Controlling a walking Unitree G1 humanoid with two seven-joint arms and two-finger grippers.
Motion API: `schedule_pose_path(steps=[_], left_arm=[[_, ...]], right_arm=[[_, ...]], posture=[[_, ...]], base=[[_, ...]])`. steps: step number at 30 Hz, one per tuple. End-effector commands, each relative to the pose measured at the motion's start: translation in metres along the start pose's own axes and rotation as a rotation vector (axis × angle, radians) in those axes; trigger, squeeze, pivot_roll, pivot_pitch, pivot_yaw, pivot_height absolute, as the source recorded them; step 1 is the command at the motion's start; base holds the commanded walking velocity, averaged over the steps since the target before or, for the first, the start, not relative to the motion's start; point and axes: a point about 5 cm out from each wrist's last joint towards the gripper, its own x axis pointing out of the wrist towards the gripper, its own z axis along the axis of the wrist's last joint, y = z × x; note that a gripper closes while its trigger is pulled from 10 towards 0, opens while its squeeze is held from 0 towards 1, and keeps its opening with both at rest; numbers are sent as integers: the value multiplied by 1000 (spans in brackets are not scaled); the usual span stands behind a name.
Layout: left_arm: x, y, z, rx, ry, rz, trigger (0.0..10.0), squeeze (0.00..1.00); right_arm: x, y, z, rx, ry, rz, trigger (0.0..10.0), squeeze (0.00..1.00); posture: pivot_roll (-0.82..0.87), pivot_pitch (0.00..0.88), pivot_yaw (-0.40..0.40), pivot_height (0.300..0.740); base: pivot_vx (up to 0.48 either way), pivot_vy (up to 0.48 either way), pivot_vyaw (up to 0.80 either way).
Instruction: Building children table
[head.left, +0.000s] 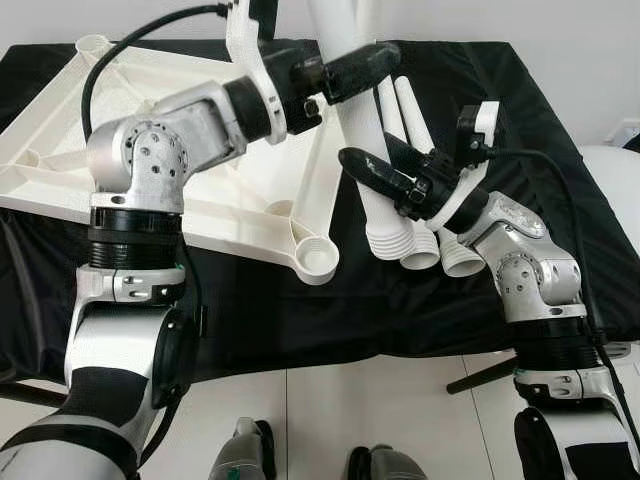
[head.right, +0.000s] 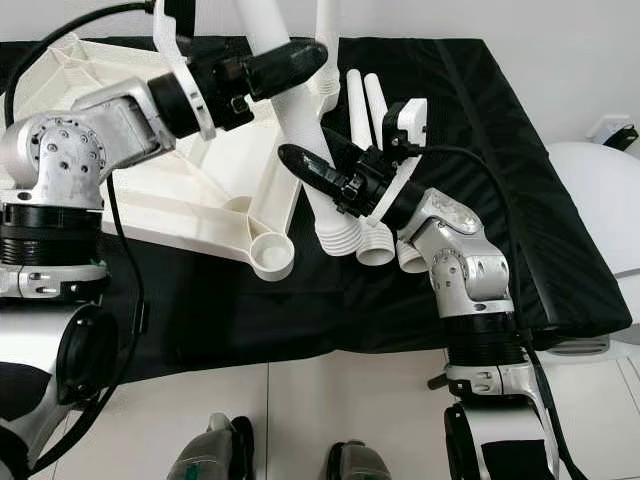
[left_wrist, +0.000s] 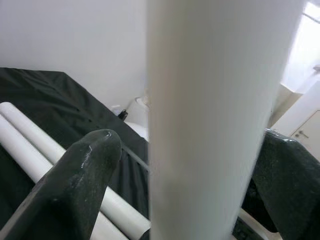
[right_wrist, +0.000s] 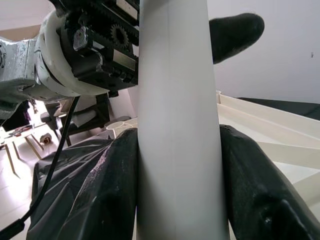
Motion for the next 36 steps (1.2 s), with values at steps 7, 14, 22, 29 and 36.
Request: schedule_pose_path(steps=[7,14,22,29,36], left_arm=[[4,-15,-7,-23,17,-145,10000,0],[3,-14,-5,-45,-16,-130,0,0],[0,-10,3,-49,-32,-100,0,0],[2,-11,12,32,-10,-95,10000,0],[10,-24,4,220,74,-117,10000,0]], right_arm=[[-2,2,2,-24,7,-5,10000,0],[-3,1,3,-38,11,-21,10000,0],[-4,-1,3,-48,25,-22,10000,0],[-6,-3,0,-61,81,-23,10000,0],[-7,-14,-1,-64,166,-59,10000,1000]], posture=[[8,136,-23,740],[12,143,-25,740],[15,153,-26,740],[18,164,-27,740],[14,173,-30,740]], base=[[0,0,0],[0,0,0],[0,0,0],[0,0,0],[0,0,0]])
